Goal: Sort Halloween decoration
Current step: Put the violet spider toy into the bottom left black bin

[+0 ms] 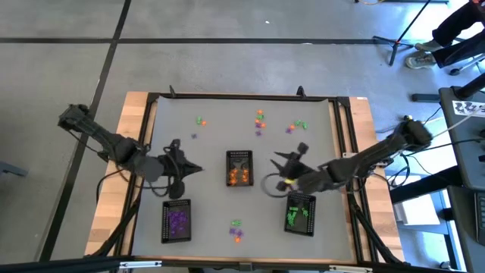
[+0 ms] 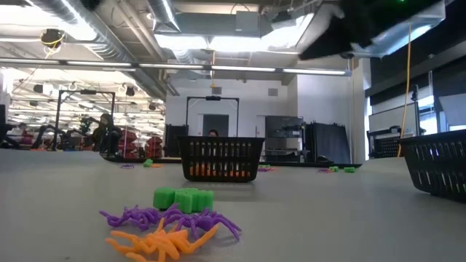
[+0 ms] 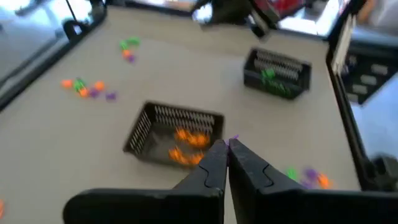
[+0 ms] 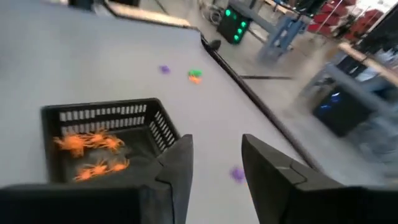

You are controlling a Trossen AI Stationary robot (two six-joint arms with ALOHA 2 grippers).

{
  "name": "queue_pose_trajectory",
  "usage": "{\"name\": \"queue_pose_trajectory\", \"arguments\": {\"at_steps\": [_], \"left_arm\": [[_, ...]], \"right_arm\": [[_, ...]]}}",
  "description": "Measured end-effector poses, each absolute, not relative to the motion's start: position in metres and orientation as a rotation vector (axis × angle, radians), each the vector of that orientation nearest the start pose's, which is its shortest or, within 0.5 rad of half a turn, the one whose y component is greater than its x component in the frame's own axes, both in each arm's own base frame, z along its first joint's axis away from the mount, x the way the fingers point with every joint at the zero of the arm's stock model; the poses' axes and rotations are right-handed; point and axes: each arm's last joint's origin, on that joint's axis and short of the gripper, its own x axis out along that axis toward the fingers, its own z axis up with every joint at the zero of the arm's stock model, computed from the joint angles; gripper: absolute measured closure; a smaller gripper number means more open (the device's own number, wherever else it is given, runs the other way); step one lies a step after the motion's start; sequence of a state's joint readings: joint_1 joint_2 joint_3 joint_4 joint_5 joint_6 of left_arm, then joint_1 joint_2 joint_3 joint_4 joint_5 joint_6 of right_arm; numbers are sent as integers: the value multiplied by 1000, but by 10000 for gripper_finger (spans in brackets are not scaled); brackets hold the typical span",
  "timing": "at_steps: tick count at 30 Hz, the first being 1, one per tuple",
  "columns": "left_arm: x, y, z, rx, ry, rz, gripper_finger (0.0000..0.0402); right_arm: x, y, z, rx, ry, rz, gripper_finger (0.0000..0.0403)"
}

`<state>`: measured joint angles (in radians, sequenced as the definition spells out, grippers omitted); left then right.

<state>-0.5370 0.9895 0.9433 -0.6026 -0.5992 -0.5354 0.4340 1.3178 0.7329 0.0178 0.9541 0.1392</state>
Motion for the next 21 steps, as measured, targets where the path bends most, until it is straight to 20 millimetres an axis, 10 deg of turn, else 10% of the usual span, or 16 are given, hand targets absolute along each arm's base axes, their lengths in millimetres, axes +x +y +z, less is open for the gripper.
{"name": "queue_pose_trajectory", "arguments": {"at_steps": [4, 21], "left_arm": [[179, -110, 326, -187, 643, 186, 401], [182, -185, 222, -418, 1397, 311, 399]], "right_arm": [[224, 80, 223, -134, 257, -501, 273], [217, 78, 226, -72, 173, -375, 274]]}}
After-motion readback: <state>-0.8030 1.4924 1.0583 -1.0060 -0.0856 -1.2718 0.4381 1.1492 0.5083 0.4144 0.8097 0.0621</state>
